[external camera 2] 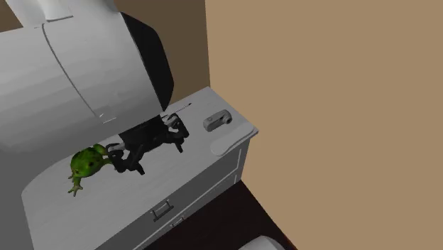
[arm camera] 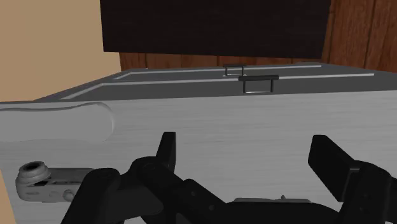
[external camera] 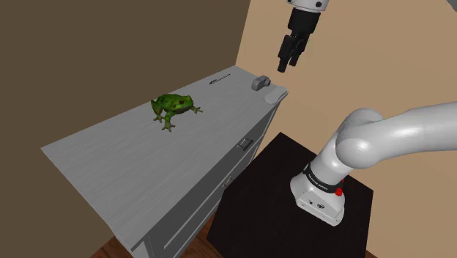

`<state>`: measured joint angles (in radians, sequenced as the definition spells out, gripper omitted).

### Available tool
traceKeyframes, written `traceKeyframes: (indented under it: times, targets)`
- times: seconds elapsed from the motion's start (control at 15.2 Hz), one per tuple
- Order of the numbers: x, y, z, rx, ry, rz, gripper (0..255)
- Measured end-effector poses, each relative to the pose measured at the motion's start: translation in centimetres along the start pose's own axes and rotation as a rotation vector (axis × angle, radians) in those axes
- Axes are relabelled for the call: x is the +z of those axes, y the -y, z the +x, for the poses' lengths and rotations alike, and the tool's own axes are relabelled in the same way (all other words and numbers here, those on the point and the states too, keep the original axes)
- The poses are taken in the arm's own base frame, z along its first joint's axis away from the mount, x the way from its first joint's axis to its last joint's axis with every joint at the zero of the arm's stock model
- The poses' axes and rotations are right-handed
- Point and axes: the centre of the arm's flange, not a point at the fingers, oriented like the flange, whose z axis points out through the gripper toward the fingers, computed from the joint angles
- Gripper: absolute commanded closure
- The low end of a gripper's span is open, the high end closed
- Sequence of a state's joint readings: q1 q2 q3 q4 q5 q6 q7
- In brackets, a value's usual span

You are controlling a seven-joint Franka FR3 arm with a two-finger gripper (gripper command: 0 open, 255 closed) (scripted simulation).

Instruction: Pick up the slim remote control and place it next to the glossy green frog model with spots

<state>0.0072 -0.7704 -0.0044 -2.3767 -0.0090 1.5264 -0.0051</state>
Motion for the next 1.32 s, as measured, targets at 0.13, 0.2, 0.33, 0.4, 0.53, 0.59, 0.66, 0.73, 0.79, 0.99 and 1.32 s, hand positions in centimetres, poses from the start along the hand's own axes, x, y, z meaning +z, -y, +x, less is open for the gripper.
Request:
traceKeyframes:
  times: [0.13,0.2,0.33,0.4,0.53,0.59,0.66,0.73,0.79,0.99,1.32]
  targets:
    - [0.3,-0.3,0.4,0.023,-0.001,0.001,0]
    - [0.5,-0.8,0.9,0.06,-0.002,0.004,0]
    - [1.9,-1.9,2.3,0.149,-0.005,0.009,0]
    - [2.6,-2.8,3.2,0.198,-0.007,0.012,0]
    - [3.9,-4.9,5.1,0.297,-0.012,0.017,0]
    - [4.8,-5.5,5.5,0.346,-0.015,0.02,0]
    - [5.3,-6.6,6.2,0.397,-0.018,0.023,0]
    - [5.9,-7.8,6.9,0.447,-0.02,0.026,0]
    - [6.7,-8.6,7.3,0.496,-0.022,0.029,0]
    - [8.7,-11.7,8.3,0.647,-0.029,0.037,0]
    - [12.0,-17.1,9.6,0.898,-0.041,0.052,0]
